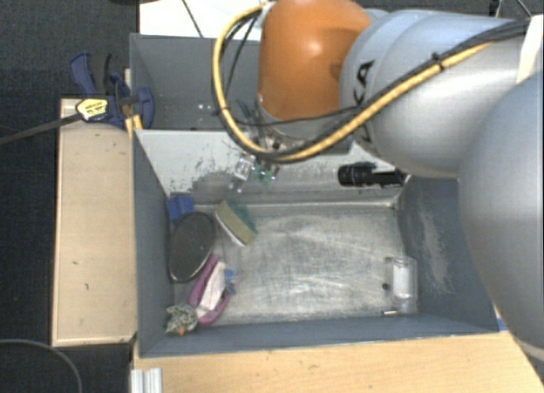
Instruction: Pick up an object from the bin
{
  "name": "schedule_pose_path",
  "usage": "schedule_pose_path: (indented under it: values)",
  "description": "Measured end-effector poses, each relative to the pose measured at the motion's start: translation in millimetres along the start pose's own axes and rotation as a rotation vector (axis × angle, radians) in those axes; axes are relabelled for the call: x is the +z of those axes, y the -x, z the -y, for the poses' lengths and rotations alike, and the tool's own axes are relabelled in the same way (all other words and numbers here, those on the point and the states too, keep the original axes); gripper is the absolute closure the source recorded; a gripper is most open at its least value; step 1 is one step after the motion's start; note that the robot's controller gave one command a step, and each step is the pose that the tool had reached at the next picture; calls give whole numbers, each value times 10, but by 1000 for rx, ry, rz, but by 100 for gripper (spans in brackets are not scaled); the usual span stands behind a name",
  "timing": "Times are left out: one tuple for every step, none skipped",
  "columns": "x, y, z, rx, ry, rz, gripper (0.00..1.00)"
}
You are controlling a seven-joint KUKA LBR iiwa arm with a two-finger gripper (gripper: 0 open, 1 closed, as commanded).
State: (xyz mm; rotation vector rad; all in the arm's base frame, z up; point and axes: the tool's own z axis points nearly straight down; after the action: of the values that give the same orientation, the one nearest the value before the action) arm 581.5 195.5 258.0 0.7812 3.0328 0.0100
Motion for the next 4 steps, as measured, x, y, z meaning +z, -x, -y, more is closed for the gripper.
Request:
schedule_pose_path:
  values:
    - [-440, -401, 294, 104, -6, -6, 100]
    - [1187, -677, 254, -200, -11, -13, 100]
    - [1153, -662, 243, -195, -6, -8, 0]
    - [1692, -197, -259, -181, -12, -8, 0]
